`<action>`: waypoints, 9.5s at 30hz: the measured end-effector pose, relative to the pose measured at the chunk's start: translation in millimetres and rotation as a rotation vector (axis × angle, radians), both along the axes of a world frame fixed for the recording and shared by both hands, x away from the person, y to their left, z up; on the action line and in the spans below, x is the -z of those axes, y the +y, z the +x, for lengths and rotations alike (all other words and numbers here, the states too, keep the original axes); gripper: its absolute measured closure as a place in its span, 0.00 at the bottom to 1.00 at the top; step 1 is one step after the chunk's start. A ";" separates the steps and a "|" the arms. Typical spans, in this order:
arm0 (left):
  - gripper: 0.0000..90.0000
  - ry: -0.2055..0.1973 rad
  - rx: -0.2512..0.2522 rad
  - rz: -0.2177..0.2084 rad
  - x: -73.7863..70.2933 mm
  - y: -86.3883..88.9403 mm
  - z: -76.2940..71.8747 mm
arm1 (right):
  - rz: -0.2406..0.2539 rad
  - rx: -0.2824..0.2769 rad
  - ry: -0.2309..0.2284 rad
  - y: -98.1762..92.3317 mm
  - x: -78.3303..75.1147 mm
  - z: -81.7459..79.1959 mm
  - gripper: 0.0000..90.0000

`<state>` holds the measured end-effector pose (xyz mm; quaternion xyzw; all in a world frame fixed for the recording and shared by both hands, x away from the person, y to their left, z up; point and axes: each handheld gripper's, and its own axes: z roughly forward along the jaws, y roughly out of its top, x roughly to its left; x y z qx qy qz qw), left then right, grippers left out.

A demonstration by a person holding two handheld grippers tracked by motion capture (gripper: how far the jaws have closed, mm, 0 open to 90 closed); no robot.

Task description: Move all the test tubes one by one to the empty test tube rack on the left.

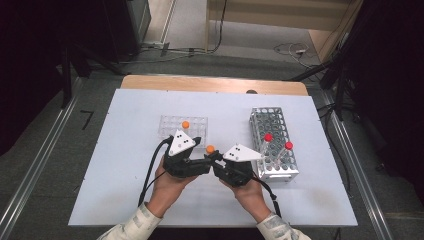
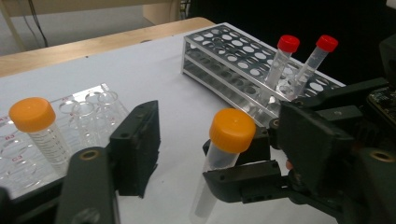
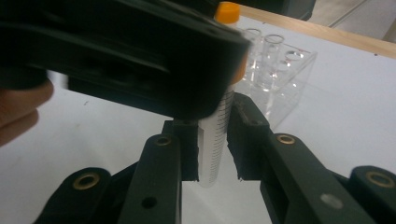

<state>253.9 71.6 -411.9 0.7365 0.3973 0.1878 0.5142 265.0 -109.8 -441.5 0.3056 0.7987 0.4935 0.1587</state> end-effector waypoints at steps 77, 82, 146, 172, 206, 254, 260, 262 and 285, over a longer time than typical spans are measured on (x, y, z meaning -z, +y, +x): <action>0.78 -0.027 -0.210 -0.075 -40.7 82.4 45.6 | 0.016 0.059 0.044 -94.8 -2.9 -30.3 0.26; 0.78 -0.030 -0.228 -0.064 -45.0 83.5 57.4 | 0.012 0.060 0.044 -95.1 -1.9 -29.6 0.26; 0.36 0.022 -0.255 -0.040 -4.8 69.6 52.3 | -0.011 0.092 0.056 -102.6 1.1 -29.8 0.26; 0.20 0.003 -0.264 -0.059 -13.3 72.2 34.0 | -0.032 0.325 -0.015 -163.1 -1.0 -25.4 0.27; 0.20 0.016 -0.234 -0.040 -7.7 61.3 35.1 | -0.046 0.465 -0.016 -174.0 17.2 17.5 0.79; 0.18 0.006 -0.174 -0.065 -13.9 49.9 26.2 | 0.013 0.201 -0.056 -104.9 -31.2 -13.2 0.79; 0.18 -0.002 -0.137 -0.060 -14.7 39.1 20.9 | -0.012 0.151 -0.028 -77.9 -18.6 -5.2 0.79; 0.18 0.002 -0.122 -0.056 -14.5 34.9 19.3 | -0.021 0.135 -0.017 -68.8 -15.0 -2.8 0.79; 0.51 -0.019 0.049 0.032 -0.3 -3.7 3.9 | -0.045 0.011 0.029 -5.2 2.0 1.3 0.79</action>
